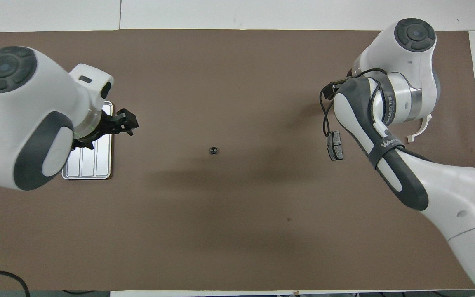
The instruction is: Place bearing gear from tray to pile
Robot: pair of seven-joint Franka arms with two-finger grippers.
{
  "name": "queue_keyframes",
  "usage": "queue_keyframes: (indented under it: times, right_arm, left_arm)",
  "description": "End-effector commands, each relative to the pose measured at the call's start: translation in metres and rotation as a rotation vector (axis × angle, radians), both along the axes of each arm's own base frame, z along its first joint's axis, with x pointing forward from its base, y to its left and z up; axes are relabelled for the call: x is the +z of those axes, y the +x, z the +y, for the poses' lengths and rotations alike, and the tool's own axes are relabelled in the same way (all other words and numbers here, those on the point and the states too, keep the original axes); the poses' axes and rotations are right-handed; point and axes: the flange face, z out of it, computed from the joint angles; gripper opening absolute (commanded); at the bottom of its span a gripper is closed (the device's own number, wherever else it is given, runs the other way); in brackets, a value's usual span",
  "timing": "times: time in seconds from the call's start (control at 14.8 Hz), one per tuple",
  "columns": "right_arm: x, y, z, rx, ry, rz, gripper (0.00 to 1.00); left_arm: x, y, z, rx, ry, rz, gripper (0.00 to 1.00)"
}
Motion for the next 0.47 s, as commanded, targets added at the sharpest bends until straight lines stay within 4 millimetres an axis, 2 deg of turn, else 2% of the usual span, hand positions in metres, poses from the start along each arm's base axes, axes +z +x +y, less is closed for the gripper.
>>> queue_keyframes:
  times: [0.0,0.2,0.34,0.41]
  right_arm:
    - [0.008,-0.036,0.099,-0.138,0.02,-0.011,1.0]
    - [0.001,-0.077,0.176,-0.177,0.028,-0.016,1.0]
    - [-0.029,-0.099,0.22,-0.196,0.014,-0.008,1.0]
    - [-0.042,-0.107,0.24,-0.21,0.026,-0.018,1.0]
  left_arm:
    - [0.017,-0.025,0.044,-0.084,-0.027,0.045,1.0]
    - [0.017,-0.025,0.05,-0.119,-0.033,0.032,1.0]
    - [0.017,-0.019,0.051,-0.138,-0.037,0.005,1.0]
    - [0.014,-0.012,0.06,-0.122,-0.052,0.009,1.0]
